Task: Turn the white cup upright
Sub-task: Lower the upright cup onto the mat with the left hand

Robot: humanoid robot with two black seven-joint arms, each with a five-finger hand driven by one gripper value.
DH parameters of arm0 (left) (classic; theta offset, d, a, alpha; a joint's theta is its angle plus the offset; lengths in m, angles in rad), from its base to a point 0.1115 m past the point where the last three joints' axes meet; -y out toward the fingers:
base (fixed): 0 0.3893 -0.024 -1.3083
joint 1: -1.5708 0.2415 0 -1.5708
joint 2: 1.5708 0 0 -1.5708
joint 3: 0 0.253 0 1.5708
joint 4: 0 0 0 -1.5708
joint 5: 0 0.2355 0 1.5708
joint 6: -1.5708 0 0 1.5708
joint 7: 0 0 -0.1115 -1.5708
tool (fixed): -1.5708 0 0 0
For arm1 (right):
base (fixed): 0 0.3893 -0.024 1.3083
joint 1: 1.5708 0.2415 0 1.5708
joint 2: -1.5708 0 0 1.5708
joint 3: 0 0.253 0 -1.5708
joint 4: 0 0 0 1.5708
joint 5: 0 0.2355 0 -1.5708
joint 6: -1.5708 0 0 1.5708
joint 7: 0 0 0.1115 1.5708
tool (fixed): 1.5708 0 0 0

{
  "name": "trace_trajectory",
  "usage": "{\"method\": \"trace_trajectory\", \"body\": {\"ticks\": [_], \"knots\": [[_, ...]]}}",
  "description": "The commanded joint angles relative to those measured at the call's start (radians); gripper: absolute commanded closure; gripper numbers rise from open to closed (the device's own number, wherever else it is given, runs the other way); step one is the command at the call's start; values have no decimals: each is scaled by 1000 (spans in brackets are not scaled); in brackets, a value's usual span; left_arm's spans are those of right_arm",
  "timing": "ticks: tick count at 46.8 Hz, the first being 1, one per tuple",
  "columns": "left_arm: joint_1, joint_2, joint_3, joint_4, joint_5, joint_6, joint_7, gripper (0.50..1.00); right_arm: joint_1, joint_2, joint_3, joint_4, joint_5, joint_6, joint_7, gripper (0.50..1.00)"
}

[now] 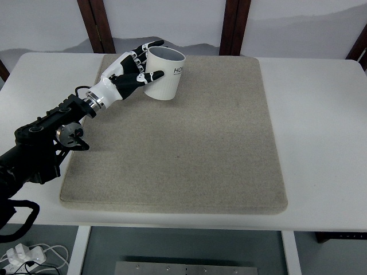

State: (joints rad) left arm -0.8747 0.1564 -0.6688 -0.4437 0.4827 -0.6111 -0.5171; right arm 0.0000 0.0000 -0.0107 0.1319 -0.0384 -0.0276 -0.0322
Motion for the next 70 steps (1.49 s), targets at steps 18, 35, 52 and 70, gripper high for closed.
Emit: {"method": "trace_trajectory", "body": {"ticks": [18,35,52,70], "knots": [[-10,-5,0,34,68,0,-3,829,0,0,0,0,0,0,0,548],[-23,-20,2,71,143,0,-44,769,0,0,0,0,0,0,0,548],[-23,-38,2,71,234,39,-94,697,0,0,0,0,0,0,0,548],[-13,-34,2,71,234,39,-94,619,0,0,0,0,0,0,0,548]]}}
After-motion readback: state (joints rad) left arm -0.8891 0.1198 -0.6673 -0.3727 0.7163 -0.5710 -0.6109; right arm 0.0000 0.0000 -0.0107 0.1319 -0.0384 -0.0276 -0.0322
